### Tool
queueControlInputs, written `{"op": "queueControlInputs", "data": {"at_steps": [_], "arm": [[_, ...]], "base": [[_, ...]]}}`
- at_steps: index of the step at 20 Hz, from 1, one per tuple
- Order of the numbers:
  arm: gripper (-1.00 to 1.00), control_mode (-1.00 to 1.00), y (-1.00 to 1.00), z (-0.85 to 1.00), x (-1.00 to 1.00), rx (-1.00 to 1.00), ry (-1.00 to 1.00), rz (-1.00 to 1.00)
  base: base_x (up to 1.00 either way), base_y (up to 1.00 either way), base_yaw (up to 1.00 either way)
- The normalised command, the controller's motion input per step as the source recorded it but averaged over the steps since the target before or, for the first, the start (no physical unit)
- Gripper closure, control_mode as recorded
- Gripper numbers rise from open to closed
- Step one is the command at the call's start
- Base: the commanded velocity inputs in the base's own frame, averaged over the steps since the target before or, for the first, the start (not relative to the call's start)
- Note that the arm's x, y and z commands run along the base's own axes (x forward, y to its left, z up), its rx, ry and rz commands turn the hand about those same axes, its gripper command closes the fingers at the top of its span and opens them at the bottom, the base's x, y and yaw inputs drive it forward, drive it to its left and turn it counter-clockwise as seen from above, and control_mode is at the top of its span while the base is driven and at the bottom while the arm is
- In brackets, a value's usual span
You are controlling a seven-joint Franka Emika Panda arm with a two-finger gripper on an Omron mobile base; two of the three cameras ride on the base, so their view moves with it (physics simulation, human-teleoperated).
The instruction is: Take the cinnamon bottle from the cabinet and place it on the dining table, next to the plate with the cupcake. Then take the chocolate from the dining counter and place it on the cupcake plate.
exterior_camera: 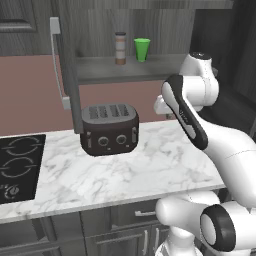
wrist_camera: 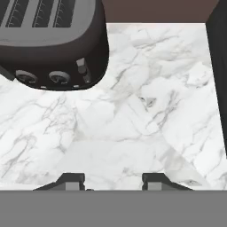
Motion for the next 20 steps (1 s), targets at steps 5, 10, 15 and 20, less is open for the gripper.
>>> {"op": "queueControlInputs", "data": {"at_steps": [5, 10, 15, 20], "arm": [[-1.0, -1.0, 0.01, 0.0, -0.07, 0.0, 0.0, 0.02], [-1.0, -1.0, 0.16, 0.01, -0.39, -0.06, -0.29, 0.15], [-1.0, -1.0, 0.25, 0.32, -0.29, -0.02, -0.54, 0.01], [-1.0, -1.0, 0.3, 0.53, -0.09, 0.0, -0.2, -0.04]], "base": [[0.0, 0.0, 0.0], [0.0, 0.0, 0.0], [0.0, 0.0, 0.0], [0.0, 0.0, 0.0]]}}
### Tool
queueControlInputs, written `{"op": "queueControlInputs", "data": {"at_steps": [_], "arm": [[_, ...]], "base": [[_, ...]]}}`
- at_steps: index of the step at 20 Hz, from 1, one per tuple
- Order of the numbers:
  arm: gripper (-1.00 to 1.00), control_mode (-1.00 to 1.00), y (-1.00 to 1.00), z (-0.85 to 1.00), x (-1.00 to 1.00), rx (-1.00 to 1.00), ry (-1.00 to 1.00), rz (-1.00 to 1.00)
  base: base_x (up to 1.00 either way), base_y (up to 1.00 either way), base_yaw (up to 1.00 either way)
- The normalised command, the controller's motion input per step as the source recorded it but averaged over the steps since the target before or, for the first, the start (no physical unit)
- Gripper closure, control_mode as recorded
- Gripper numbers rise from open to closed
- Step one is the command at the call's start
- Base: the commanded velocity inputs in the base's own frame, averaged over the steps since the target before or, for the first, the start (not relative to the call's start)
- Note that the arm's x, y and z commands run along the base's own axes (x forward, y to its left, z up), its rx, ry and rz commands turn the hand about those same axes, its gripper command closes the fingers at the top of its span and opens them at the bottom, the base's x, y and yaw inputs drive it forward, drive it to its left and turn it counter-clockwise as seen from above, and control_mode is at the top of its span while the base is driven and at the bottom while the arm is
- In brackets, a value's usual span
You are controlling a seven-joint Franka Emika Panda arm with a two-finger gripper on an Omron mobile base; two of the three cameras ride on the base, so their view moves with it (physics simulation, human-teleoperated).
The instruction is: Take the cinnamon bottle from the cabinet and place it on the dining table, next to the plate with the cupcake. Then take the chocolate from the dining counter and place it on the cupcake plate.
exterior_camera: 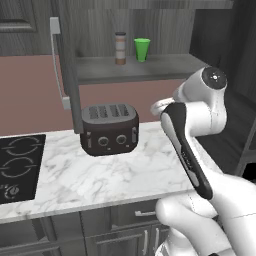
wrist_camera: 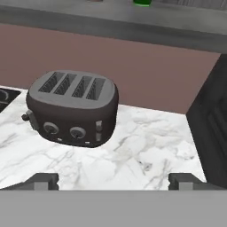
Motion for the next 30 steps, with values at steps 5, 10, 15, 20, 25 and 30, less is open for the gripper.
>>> {"op": "queueControlInputs", "data": {"at_steps": [5, 10, 15, 20, 25, 30], "arm": [[-1.0, -1.0, 0.33, 0.66, 0.0, -0.03, -0.06, -0.07], [-1.0, -1.0, 0.23, 0.67, 0.01, 0.1, 0.07, 0.0], [-1.0, -1.0, 0.13, 0.46, 0.18, 0.01, -0.02, 0.0], [-1.0, -1.0, 0.16, 0.1, 0.37, 0.0, -0.21, 0.0], [-1.0, -1.0, 0.01, 0.09, 0.44, 0.06, -0.17, 0.0], [-1.0, -1.0, 0.05, 0.11, 0.47, 0.08, -0.07, 0.0]], "base": [[0.0, 0.0, 0.0], [0.0, 0.0, 0.0], [0.0, 0.0, 0.0], [0.0, 0.0, 0.0], [0.0, 0.0, 0.0], [0.0, 0.0, 0.0]]}}
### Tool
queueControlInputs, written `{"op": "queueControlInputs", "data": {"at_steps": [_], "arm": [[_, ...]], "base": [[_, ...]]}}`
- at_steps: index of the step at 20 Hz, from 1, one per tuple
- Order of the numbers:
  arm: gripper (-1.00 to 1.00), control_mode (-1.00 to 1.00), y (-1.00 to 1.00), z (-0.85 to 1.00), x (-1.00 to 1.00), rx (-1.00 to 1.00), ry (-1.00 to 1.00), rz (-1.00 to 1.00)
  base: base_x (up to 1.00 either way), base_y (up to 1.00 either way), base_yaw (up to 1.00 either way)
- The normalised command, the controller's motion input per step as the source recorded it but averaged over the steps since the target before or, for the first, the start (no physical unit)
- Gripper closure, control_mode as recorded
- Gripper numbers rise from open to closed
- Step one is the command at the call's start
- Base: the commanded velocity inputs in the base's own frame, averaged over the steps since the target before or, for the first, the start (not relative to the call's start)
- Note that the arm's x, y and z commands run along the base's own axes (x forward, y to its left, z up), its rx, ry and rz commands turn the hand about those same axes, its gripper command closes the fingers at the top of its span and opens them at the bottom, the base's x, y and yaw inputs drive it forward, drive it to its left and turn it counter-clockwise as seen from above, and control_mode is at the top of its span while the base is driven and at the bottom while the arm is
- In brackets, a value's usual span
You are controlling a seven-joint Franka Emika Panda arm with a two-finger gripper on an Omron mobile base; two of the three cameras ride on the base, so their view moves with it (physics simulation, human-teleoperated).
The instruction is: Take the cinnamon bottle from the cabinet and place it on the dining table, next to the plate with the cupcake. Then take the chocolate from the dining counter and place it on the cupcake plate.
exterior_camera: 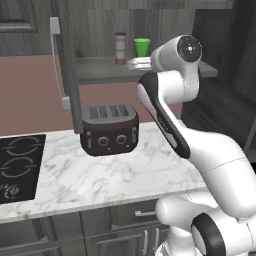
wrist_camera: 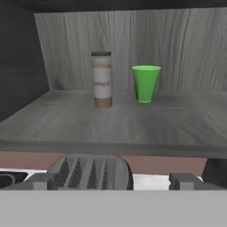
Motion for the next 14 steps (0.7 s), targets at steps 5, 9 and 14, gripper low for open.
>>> {"op": "queueControlInputs", "data": {"at_steps": [5, 9, 14], "arm": [[-1.0, -1.0, 0.11, 0.16, 0.47, 0.02, 0.0, 0.0], [-1.0, -1.0, 0.1, 0.05, 0.4, 0.0, 0.0, 0.0], [-1.0, -1.0, 0.1, 0.0, 0.2, 0.0, 0.01, 0.0]], "base": [[0.0, 0.0, 0.0], [0.0, 0.0, 0.0], [0.0, 0.0, 0.0]]}}
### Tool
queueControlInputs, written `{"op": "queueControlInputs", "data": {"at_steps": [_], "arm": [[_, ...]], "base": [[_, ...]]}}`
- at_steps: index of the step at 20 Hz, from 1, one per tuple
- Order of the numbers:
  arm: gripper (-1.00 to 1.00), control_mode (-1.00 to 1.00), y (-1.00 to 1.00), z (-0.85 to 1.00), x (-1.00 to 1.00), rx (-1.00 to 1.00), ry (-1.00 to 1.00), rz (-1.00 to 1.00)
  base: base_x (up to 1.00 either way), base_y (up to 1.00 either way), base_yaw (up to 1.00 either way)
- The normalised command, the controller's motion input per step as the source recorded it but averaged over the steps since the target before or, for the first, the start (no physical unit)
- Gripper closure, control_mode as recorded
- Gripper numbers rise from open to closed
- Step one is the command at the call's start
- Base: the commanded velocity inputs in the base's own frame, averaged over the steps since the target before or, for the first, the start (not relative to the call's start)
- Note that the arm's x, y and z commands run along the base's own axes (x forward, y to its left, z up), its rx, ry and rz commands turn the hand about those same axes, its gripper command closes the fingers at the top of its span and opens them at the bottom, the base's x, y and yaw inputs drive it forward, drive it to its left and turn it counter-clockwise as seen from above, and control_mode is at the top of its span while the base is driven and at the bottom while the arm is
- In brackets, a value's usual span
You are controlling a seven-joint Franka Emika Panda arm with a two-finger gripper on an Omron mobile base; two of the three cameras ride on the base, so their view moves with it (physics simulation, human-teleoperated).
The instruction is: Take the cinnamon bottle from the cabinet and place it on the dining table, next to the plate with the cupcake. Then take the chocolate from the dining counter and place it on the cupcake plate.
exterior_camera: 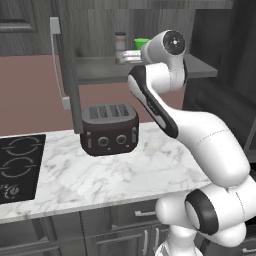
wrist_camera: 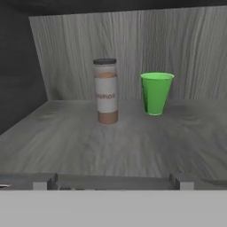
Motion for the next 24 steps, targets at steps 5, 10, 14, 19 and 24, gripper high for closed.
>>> {"op": "queueControlInputs", "data": {"at_steps": [5, 10, 14, 19, 24], "arm": [[-1.0, -1.0, 0.09, 0.0, 0.17, 0.0, 0.07, 0.0], [-1.0, -1.0, 0.02, -0.04, 0.26, 0.0, 0.07, 0.0], [-1.0, -1.0, 0.02, -0.1, 0.16, 0.0, 0.01, 0.0], [-1.0, -1.0, 0.02, -0.16, 0.15, 0.0, 0.0, 0.0], [-1.0, -1.0, 0.03, -0.07, 0.27, -0.01, 0.0, 0.0]], "base": [[0.0, 0.0, 0.0], [0.0, 0.0, 0.0], [0.0, 0.0, 0.0], [0.0, 0.0, 0.0], [0.0, 0.0, 0.0]]}}
